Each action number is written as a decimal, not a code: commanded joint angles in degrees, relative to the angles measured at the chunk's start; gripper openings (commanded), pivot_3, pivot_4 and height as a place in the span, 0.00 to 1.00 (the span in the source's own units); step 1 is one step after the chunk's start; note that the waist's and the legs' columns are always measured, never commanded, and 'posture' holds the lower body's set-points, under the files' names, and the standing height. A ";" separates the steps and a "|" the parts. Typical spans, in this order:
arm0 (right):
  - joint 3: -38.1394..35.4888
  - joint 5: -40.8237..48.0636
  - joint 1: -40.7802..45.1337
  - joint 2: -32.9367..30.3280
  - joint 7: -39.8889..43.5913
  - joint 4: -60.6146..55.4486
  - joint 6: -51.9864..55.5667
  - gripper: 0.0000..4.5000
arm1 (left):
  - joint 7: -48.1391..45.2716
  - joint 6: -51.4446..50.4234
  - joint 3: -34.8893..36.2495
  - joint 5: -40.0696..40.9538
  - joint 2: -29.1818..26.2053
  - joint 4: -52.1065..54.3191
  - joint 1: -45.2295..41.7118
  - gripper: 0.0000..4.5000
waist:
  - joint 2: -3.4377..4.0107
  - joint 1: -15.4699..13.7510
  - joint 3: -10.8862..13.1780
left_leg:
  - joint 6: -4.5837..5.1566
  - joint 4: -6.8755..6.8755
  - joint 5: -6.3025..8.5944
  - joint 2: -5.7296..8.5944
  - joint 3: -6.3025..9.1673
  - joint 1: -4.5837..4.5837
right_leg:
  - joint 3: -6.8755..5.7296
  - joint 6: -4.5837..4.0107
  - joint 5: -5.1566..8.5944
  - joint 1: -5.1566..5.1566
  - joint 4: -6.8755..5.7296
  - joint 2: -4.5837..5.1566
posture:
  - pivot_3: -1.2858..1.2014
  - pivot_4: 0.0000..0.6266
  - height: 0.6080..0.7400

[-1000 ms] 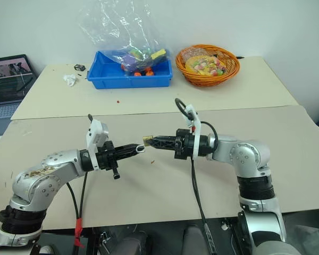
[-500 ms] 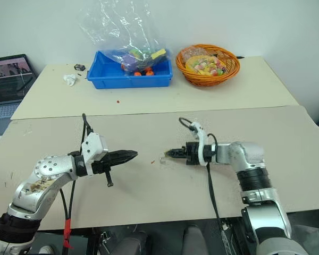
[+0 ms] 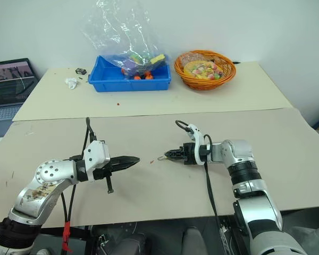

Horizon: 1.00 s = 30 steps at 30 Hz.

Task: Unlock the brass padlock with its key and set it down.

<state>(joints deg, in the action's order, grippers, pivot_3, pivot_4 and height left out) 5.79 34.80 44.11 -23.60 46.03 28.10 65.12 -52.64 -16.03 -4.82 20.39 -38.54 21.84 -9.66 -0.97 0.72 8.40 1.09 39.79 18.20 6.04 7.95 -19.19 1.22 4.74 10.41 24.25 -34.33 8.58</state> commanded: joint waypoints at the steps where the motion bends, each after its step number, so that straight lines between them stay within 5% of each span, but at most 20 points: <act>1: -1.73 -2.99 -0.67 -0.57 -2.12 3.60 -0.65 0.59 | 0.34 1.44 0.86 0.05 0.50 1.83 -0.53 0.00 | 0.01 0.06 -0.01 | -0.02 0.00 0.00 -0.01 -0.01 0.01 | 0.03 -0.02 -0.01 -0.01 0.02 -0.02 | 0.52 0.24 1.00; 7: -3.52 -5.39 -0.03 -1.78 -3.05 5.46 -4.09 0.98 | 1.10 1.60 1.08 -0.20 1.17 1.31 -0.77 0.00 | 0.06 -0.19 -0.05 | -0.07 0.00 -0.03 -0.01 -0.02 0.04 | 0.08 -0.05 -0.26 -0.07 0.11 -0.06 | 0.52 0.24 1.00; 19: -8.53 -6.84 -5.88 -7.96 -4.31 -1.84 -12.07 0.98 | 3.00 0.42 1.42 0.40 2.11 1.19 -0.46 0.00 | 0.07 -1.30 -0.04 | -0.23 -0.02 -0.15 -0.01 -0.05 -0.11 | 0.09 0.05 -0.31 0.02 0.29 -0.10 | 0.52 0.24 1.00; 23: -12.97 -7.54 -15.11 -8.12 -4.08 -18.47 -26.55 0.98 | 4.20 -0.66 2.14 1.15 2.63 1.80 0.59 0.00 | 0.07 -1.95 -0.03 | -0.24 -0.02 -0.14 0.00 -0.13 -0.17 | 0.08 0.09 -0.29 0.02 0.35 -0.08 | 0.52 0.24 1.00; 26: -17.91 -2.42 -22.64 -4.57 -7.60 -32.31 -25.92 0.98 | 4.89 -0.93 2.63 0.84 2.77 2.64 1.60 0.00 | 0.10 -1.54 -0.02 | -0.30 -0.03 -0.09 0.00 -0.24 -0.46 | 0.12 0.26 -0.17 0.44 0.27 -0.06 | 0.52 0.24 1.00; 30: -16.34 -8.04 -25.89 -1.88 -13.76 -38.01 -30.95 0.98 | 5.37 -1.69 2.64 0.80 3.02 2.93 2.04 0.00 | 0.10 0.40 -0.02 | -0.42 0.00 -0.15 -0.06 -0.44 -1.10 | 0.44 0.18 -0.22 1.36 0.14 -0.10 | 0.52 0.24 1.00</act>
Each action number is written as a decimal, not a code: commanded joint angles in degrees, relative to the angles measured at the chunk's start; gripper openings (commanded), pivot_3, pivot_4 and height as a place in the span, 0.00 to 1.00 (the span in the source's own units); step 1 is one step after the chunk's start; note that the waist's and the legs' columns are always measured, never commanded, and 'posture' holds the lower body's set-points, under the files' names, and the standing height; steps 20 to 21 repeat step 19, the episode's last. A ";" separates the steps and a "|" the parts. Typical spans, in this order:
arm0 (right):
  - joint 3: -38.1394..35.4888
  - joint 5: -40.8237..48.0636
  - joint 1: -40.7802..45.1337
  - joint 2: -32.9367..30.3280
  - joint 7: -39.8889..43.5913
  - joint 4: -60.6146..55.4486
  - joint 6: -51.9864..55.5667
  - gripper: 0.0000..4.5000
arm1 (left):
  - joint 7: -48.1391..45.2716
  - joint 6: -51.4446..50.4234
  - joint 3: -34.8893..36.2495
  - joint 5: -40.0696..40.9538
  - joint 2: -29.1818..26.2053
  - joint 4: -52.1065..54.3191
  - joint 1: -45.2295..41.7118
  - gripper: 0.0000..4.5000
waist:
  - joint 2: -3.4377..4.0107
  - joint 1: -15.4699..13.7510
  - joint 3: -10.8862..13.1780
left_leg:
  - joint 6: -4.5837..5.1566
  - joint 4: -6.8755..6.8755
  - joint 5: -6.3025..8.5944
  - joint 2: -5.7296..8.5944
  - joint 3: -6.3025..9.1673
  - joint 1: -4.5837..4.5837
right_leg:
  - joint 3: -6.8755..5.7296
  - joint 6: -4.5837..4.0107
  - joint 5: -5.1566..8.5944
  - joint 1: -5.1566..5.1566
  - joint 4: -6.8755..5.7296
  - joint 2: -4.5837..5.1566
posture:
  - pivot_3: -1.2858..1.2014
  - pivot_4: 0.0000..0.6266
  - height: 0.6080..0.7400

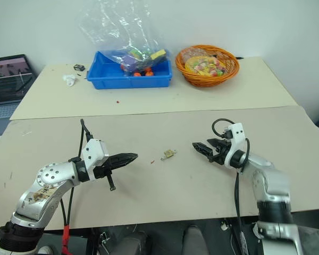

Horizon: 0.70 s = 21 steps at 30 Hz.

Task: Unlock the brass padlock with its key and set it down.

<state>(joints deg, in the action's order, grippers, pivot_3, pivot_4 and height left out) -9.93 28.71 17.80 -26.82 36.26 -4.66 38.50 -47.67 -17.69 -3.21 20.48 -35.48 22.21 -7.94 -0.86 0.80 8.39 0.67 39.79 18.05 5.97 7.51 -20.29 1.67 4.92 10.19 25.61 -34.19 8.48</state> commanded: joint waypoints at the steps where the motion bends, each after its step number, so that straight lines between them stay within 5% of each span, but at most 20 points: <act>1: -0.72 -2.01 0.54 1.94 -4.54 -5.68 -4.92 0.98 | 0.33 0.17 0.94 0.53 -0.06 2.48 0.46 0.00 | 0.00 0.46 0.01 | 0.00 -0.01 0.00 0.00 -0.12 0.00 | 0.14 -0.02 -0.01 0.08 0.05 0.00 | 0.52 0.24 1.00; 9: 3.21 -13.06 -0.44 3.24 -11.94 -4.92 -14.22 0.98 | 4.62 -1.10 2.24 0.22 2.06 2.37 1.27 0.00 | 0.03 -0.07 0.03 | 0.03 -0.02 0.01 0.03 -0.28 0.06 | 0.32 -0.11 -0.09 0.11 0.03 -0.07 | 0.52 0.24 1.00; 16: 0.26 -15.84 -1.00 5.77 -18.81 -3.42 -16.29 0.98 | 29.03 -8.47 13.24 -0.08 16.88 2.11 3.66 0.00 | 0.01 -0.08 0.03 | 0.02 -0.01 0.01 -0.03 -0.35 0.04 | 0.44 -0.11 -0.09 0.17 0.04 -0.08 | 0.52 0.24 1.00; 21: -0.72 -15.77 -1.11 5.59 -19.35 -3.09 -16.33 0.98 | 32.51 -9.75 13.27 -0.08 20.25 5.26 5.86 0.00 | 0.02 -0.07 0.03 | 0.02 -0.02 0.00 -0.03 -0.41 0.06 | 0.48 -0.11 -0.09 0.19 0.02 -0.10 | 0.52 0.24 1.00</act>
